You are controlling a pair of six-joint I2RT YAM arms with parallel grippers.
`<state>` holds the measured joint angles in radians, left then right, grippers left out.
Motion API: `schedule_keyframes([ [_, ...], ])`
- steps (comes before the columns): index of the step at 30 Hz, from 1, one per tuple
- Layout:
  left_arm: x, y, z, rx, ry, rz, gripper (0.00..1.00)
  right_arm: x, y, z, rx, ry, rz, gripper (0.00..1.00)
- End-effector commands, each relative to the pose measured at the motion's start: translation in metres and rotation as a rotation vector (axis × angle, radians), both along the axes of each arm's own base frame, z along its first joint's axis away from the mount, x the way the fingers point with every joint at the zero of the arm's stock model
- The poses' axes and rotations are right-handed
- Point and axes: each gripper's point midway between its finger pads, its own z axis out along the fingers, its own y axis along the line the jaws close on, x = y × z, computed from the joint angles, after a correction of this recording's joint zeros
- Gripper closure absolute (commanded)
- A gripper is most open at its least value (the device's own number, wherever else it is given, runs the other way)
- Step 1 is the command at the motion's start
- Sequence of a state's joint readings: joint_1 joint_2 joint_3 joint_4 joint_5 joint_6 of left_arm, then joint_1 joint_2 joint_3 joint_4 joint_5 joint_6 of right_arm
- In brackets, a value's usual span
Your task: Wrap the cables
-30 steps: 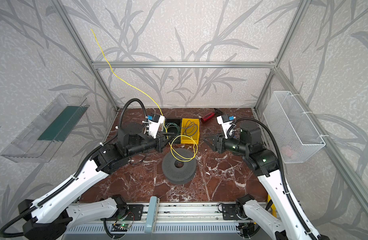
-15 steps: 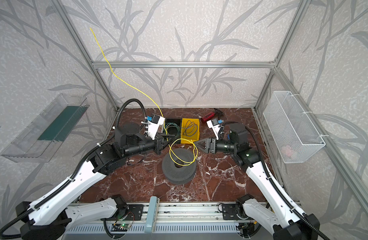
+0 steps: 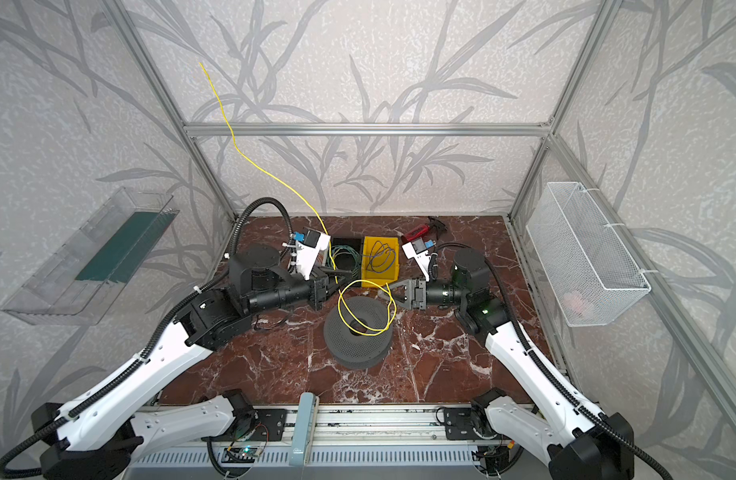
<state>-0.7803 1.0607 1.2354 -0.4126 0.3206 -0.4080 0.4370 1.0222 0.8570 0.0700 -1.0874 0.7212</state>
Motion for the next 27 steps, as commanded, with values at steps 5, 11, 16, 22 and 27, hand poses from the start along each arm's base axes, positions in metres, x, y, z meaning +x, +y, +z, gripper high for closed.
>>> schedule_keyframes([
  [5, 0.001, 0.004, 0.01, -0.022, -0.026, 0.025, 1.0, 0.005, -0.023, -0.009, -0.233, -0.085, -0.122, 0.46],
  [11, 0.03, 0.032, -0.004, 0.102, -0.019, 0.244, 1.0, 0.054, -0.107, -0.016, -0.33, -0.009, -0.532, 0.48],
  [16, 0.048, 0.03, -0.014, 0.143, 0.024, 0.326, 1.0, 0.036, -0.097, 0.016, -0.28, -0.133, -0.537, 0.55],
  [22, 0.059, 0.016, -0.017, 0.189, -0.003, 0.369, 1.0, 0.02, -0.045, 0.01, -0.415, -0.247, -0.416, 0.56],
  [27, 0.06, 0.008, -0.015, 0.209, -0.021, 0.385, 1.0, 0.029, -0.015, -0.002, -0.496, -0.291, -0.372, 0.55],
])
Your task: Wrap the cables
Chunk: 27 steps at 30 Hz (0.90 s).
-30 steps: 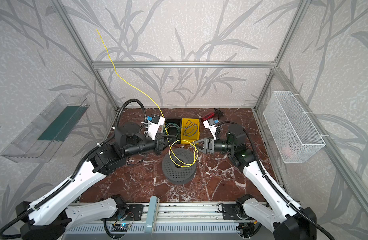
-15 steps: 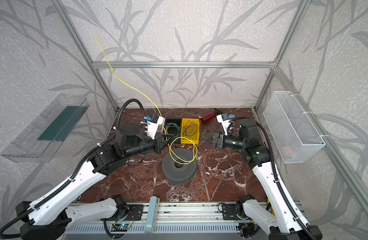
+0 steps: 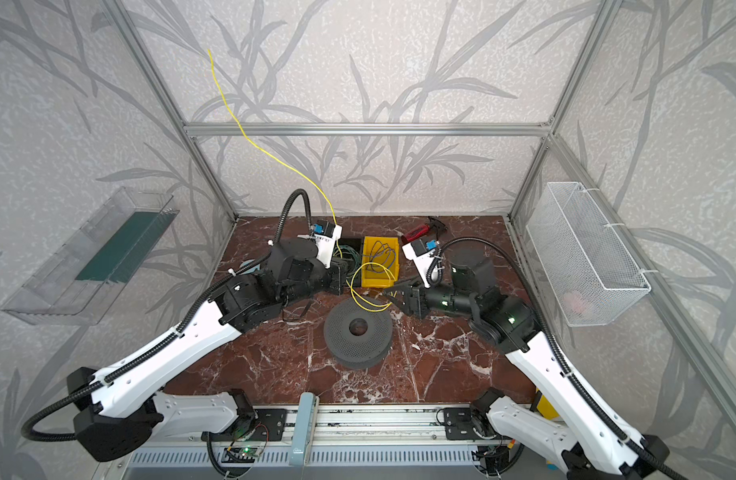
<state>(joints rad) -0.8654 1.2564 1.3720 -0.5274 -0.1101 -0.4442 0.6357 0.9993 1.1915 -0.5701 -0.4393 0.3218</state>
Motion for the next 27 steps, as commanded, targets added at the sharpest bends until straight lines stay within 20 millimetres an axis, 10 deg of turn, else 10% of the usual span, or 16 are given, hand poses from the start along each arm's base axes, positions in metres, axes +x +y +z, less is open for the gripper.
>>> schedule_keyframes([
  [1, 0.004, 0.007, 0.018, -0.001, -0.047, 0.06, 1.0, 0.018, 0.003, -0.014, -0.112, -0.043, -0.058, 0.56],
  [11, -0.002, 0.004, 0.017, -0.013, -0.035, 0.055, 1.0, 0.046, 0.007, -0.04, -0.287, -0.099, -0.12, 0.54],
  [27, 0.001, -0.001, 0.008, 0.035, 0.01, 0.059, 1.0, 0.038, 0.017, -0.036, -0.315, -0.17, -0.081, 0.41],
])
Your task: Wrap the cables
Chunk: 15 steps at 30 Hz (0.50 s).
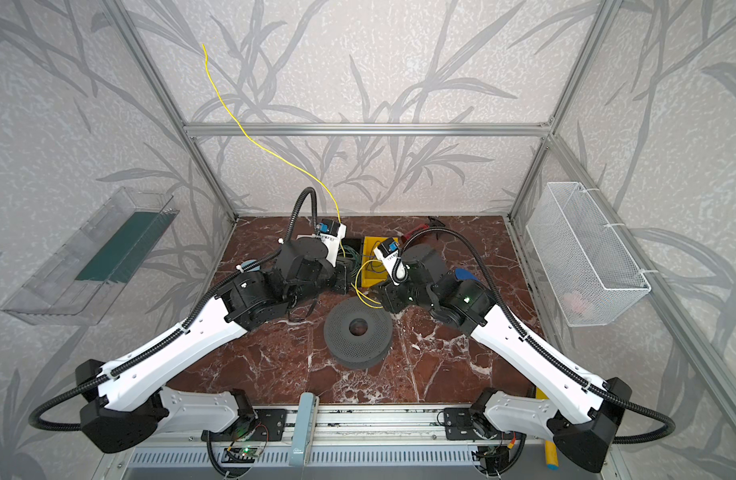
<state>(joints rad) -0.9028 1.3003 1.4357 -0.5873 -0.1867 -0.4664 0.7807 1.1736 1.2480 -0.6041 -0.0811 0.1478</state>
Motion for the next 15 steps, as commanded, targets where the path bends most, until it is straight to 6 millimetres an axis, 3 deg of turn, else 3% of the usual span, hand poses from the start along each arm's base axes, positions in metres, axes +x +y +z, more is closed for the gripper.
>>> schedule_keyframes([
  [1, 0.0, 0.003, 0.006, -0.002, 0.004, 0.018, 1.0, 0.0, 0.0, 0.009, 0.001, -0.037, 0.007, 0.4],
  [9, -0.001, -0.001, 0.0, 0.007, 0.03, 0.014, 1.0, -0.009, 0.015, 0.023, 0.085, -0.049, 0.085, 0.37],
  [15, -0.002, 0.002, 0.004, 0.0, 0.027, 0.017, 1.0, 0.005, 0.0, 0.01, -0.012, -0.056, -0.012, 0.35],
])
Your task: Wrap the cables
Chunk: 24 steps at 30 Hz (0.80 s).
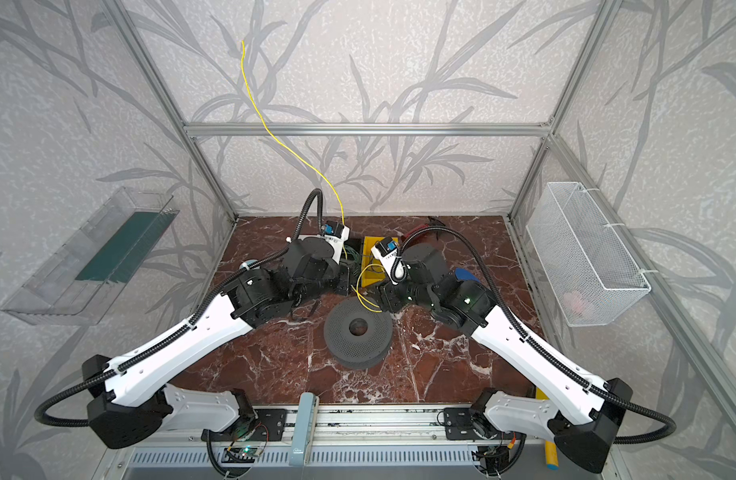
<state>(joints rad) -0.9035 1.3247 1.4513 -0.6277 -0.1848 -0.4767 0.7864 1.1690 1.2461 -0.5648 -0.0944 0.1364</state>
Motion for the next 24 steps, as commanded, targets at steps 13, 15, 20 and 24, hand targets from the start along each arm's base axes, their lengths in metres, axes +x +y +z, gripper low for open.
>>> schedule_keyframes([
  [13, -0.001, 0.003, 0.014, -0.027, -0.015, 0.02, 1.0, 0.021, -0.025, -0.028, -0.198, -0.019, -0.146, 0.32],
  [15, 0.0, 0.003, 0.016, -0.031, -0.025, 0.022, 1.0, 0.023, -0.027, -0.034, -0.221, -0.005, -0.159, 0.32],
  [20, 0.003, 0.0, 0.019, -0.032, -0.047, 0.028, 1.0, 0.023, -0.028, -0.048, -0.249, 0.029, -0.175, 0.32],
  [24, 0.006, -0.005, 0.021, -0.034, -0.057, 0.021, 1.0, 0.024, -0.023, -0.053, -0.252, 0.052, -0.168, 0.35],
])
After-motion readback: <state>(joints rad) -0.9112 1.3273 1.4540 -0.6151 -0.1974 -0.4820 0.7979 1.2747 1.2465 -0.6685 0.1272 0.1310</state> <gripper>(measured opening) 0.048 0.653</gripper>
